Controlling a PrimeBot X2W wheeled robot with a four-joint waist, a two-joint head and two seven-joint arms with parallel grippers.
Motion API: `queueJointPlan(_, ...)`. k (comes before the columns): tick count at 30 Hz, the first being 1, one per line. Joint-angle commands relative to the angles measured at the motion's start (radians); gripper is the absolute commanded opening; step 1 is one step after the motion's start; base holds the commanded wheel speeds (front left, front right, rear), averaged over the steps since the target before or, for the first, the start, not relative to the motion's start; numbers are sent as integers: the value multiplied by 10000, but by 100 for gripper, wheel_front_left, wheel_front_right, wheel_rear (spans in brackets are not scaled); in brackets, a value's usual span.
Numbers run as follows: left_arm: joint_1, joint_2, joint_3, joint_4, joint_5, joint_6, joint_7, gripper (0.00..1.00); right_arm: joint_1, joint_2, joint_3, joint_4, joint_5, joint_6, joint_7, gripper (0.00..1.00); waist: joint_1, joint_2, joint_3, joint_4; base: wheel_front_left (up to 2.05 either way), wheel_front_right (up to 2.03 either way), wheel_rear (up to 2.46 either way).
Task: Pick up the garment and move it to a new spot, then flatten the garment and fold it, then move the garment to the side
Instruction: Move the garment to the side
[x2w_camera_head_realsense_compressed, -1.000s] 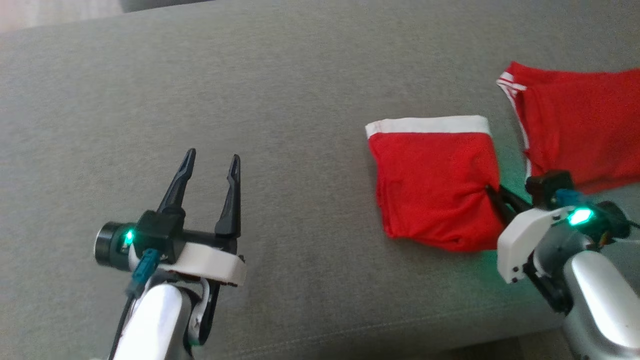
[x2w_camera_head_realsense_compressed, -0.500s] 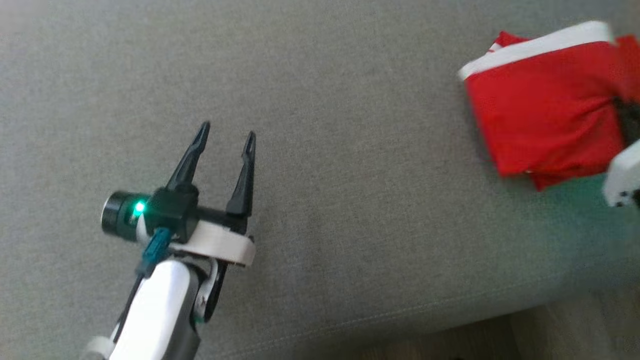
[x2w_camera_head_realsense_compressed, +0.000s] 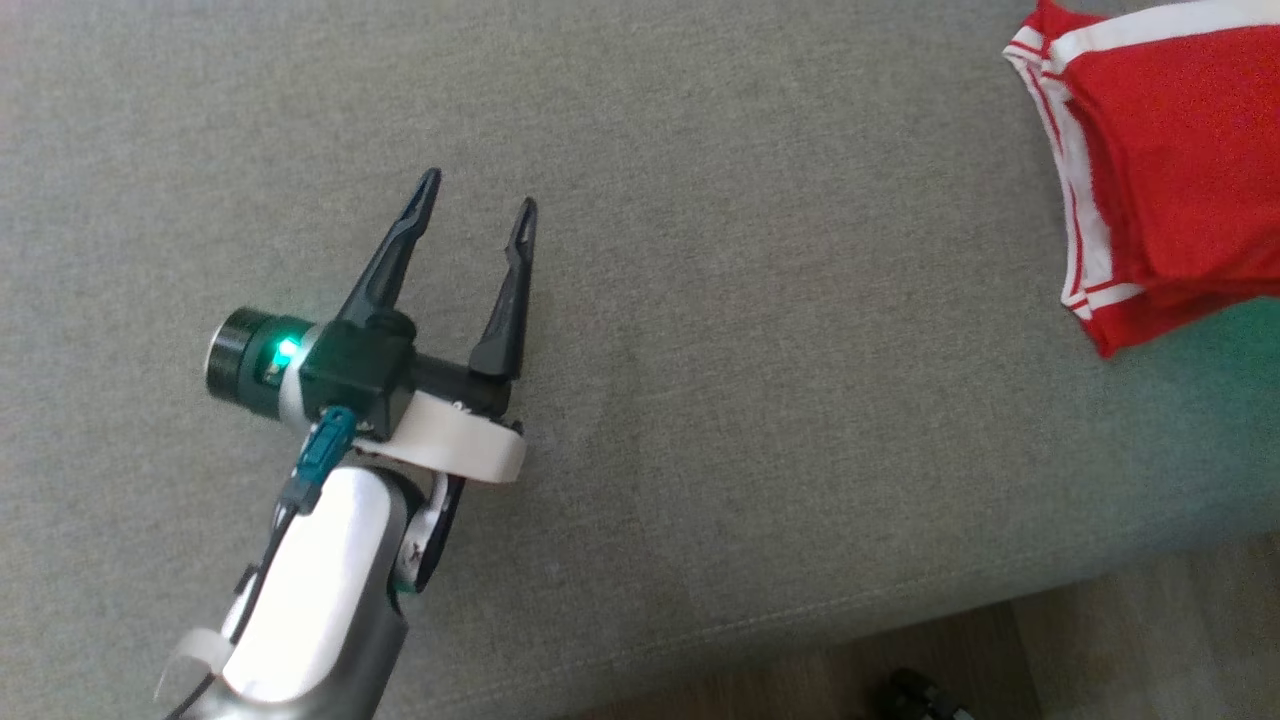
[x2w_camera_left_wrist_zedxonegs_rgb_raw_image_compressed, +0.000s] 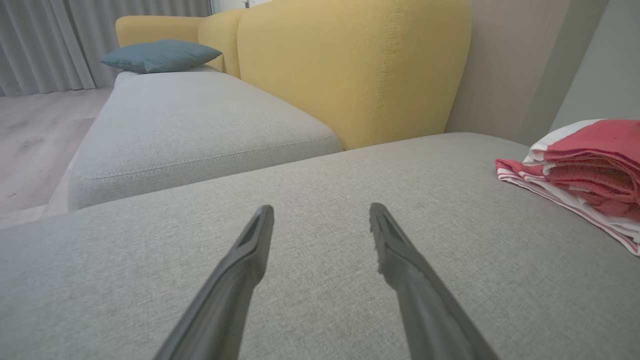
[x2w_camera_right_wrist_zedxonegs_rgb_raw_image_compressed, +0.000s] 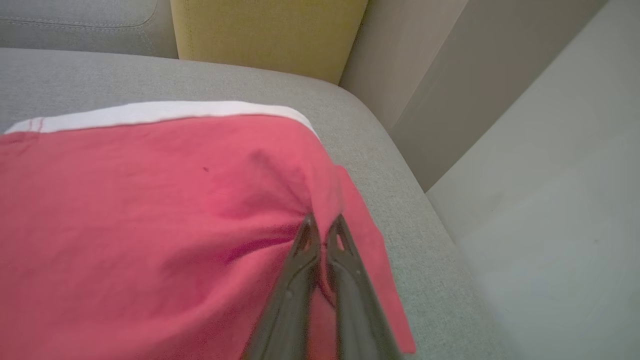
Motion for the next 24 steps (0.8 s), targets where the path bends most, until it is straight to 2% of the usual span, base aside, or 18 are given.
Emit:
queueJointPlan(1,-359,129,204,-311,69,-59,-60,100,-215,-115,-205,-225,-219,-9,-217,13,-1,0,158,51,0,0,0)
queueJointPlan(2,-411,118,187,-300,66,-71,-63,100,-225,-47,-308,-212,-339,-9,-290,39,-1,0,209,75,0,0,0)
queueJointPlan(3,-455,109,181,-286,54,-82,-66,100,-235,49,-477,-196,-455,-9,-364,96,-1,0,241,93,0,0,0)
queueJointPlan(4,-487,100,182,-269,39,-85,-71,100,-219,118,-656,-177,-663,-9,-412,100,-1,0,258,112,0,0,0)
queueJointPlan(10,-540,67,239,-147,-60,-68,-96,100,-8,658,-1597,-402,-1652,-9,-902,100,-1,0,212,227,0,0,0)
queueJointPlan(14,-380,63,288,-39,-130,-16,-111,100,375,1152,-1747,-974,-1938,-9,-1500,100,-1,0,-69,297,0,0,0)
queueJointPlan(18,-63,80,393,47,-220,98,-119,100,1065,1798,-1333,-1972,-1729,-9,-2034,100,-1,0,-541,364,0,0,0)
queueJointPlan(24,577,103,610,14,-402,314,-123,100,2387,2887,-94,-3722,-1380,-9,-2191,100,-1,0,-1254,569,0,0,0)
